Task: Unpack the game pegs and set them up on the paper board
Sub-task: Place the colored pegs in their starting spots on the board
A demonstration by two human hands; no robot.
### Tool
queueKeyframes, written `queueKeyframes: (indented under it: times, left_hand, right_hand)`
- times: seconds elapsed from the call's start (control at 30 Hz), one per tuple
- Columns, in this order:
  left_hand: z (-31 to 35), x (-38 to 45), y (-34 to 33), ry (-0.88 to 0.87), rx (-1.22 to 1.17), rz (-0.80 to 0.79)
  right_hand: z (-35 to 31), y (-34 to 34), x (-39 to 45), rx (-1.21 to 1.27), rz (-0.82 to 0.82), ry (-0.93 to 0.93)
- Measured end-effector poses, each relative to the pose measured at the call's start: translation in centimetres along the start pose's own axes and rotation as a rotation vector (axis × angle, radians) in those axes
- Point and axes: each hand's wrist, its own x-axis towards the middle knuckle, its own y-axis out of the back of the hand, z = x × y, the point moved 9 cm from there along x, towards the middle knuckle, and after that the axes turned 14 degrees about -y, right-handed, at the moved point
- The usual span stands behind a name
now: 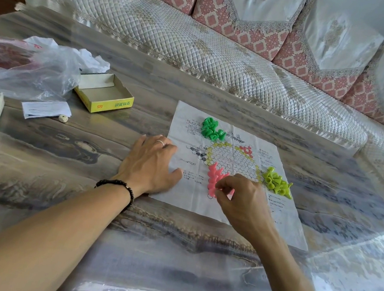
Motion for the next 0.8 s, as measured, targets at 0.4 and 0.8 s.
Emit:
queueKeyframes:
  times: [0.4,0.8]
  left_hand:
    - [-0.1,0.1,-0.1,-0.002,0.028,-0.002]
    - [0.1,-0.3,1.0,0.055,-0.082,-0.022]
  right_hand:
    - [0.0,-0.7,-0.3,-0.021,-0.018,0.017]
    - [-0.2,0.7,0.9,0.05,0.053,0.002]
